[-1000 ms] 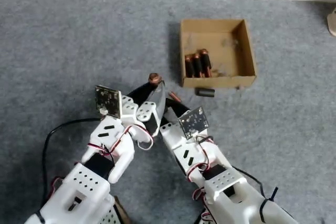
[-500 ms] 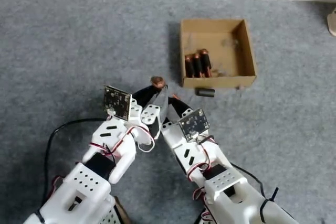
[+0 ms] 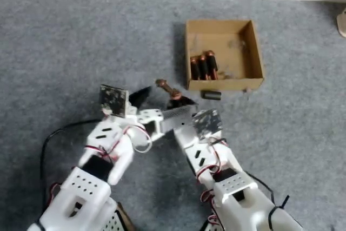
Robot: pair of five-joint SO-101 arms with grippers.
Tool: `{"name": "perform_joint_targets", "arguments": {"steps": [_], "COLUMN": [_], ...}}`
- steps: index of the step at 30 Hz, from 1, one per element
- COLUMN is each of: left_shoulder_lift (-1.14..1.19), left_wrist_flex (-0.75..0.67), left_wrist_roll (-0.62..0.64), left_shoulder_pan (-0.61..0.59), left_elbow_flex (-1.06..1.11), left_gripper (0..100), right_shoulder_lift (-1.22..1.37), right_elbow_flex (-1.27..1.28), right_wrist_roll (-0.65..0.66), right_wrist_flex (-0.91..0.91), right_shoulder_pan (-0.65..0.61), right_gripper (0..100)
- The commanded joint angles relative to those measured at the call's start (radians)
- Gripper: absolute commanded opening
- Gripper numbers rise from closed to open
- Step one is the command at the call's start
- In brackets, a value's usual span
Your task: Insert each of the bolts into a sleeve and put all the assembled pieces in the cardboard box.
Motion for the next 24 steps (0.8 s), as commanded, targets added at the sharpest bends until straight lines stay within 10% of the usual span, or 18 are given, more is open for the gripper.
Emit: {"name": "perform_joint_targets", "arguments": {"steps": [1,24], "left_shoulder_lift": [-0.018,-0.018], "left_wrist_flex": [0.120,0.226], "left_wrist_roll": [-0.006,-0.012], "left_shoulder_pan": [-0.094,-0.209], "left_elbow_flex": [-0.056,0.090], "left_gripper": [46,46], "right_shoulder_lift": [-0.002,0.196], "right_elbow_flex": [0.090,-0.684], "right_wrist_roll": [-0.081,-0.083], "right_wrist_flex": [0.071,0.687], "right_shoulder_pan": [0.062,0.295], "right_gripper": [0.5,0.5]}}
